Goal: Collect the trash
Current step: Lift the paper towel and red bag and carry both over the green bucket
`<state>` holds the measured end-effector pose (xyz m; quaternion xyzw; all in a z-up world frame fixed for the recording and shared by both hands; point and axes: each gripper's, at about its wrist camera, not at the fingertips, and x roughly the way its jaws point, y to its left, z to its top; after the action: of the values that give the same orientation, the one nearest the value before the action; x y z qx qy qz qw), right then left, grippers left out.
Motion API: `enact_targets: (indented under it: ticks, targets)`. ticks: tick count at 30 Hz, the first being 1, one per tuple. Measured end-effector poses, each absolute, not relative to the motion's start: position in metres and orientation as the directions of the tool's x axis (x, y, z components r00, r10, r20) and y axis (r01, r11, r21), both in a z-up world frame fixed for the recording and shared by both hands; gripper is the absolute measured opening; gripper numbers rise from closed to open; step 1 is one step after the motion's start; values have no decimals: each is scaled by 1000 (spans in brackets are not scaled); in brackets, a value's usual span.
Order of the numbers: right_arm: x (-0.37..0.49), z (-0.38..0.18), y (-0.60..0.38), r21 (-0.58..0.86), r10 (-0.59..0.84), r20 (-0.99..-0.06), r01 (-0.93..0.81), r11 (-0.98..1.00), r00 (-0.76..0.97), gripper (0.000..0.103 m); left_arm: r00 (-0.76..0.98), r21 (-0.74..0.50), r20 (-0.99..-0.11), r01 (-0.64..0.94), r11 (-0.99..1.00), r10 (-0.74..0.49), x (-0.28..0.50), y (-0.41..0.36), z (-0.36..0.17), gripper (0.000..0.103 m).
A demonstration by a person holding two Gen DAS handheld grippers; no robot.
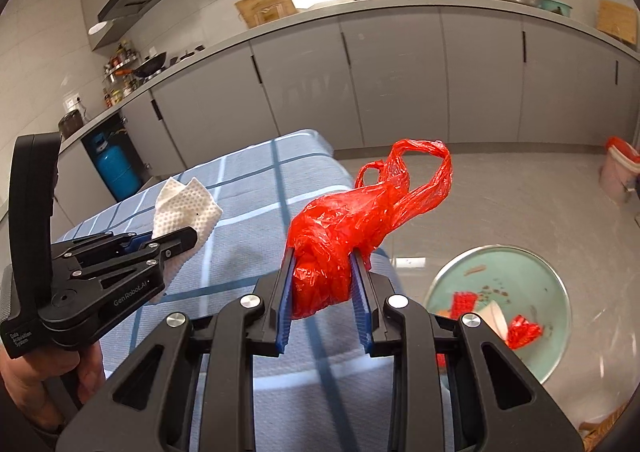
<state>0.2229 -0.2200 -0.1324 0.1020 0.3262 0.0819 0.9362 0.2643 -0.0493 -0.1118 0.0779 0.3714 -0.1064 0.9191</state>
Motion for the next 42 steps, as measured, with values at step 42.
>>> enact_targets:
  ticks: [42]
  targets:
    - [194,-159,-370,239,5,-624,185,953,781,28,604,95,-735,541,836,-308,272,-225,-129,17]
